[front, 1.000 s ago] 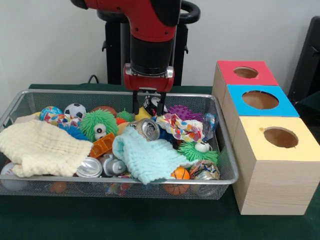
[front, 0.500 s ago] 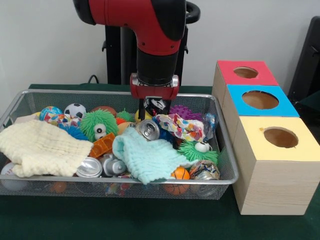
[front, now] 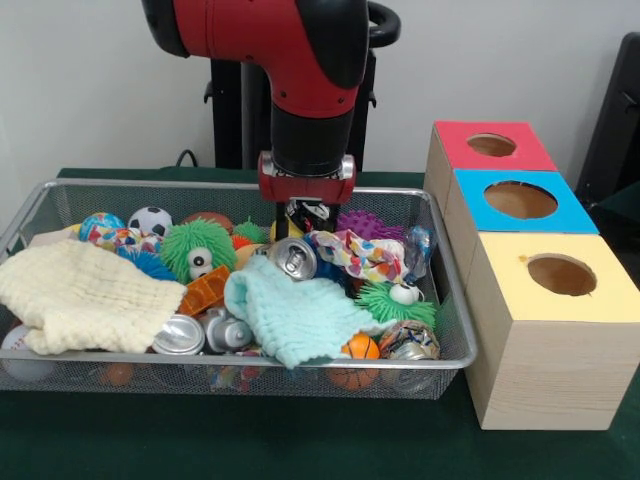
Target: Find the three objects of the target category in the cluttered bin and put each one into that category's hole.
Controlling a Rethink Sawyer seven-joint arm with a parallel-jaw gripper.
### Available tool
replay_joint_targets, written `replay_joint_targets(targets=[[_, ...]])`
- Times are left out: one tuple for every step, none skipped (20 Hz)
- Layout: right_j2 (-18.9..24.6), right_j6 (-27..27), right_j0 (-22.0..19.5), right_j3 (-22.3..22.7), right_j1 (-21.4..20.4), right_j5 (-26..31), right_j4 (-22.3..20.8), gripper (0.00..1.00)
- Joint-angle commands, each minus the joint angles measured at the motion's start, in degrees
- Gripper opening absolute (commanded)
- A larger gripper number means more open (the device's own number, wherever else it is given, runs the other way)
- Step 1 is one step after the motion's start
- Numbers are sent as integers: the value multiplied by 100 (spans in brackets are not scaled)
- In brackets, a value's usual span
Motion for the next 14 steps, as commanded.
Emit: replay_joint_targets(targets=[[378, 70, -232, -384, 73, -285, -307, 100], [382, 65, -239, -410, 96, -279, -305, 100], [386, 60, -247, -437, 119, -273, -303, 100], [395, 46, -262, -454, 126, -264, -301, 100], [397, 45, -265, -448, 108, -245, -295, 100], [399, 43, -268, -443, 89, -227, -289, 100], [404, 46, -263, -446, 75, -207, -280, 100], [405, 36, -270, -464, 78, -188, -279, 100], [414, 28, -289, -461, 79, -191, -277, 100], [419, 14, -301, -482, 92, -183, -279, 100], [425, 12, -315, -472, 98, -200, -283, 100], [431, 10, -329, -463, 103, -217, -287, 100], [426, 20, -321, -463, 99, -211, -284, 100], [421, 36, -309, -479, 111, -211, -282, 100]])
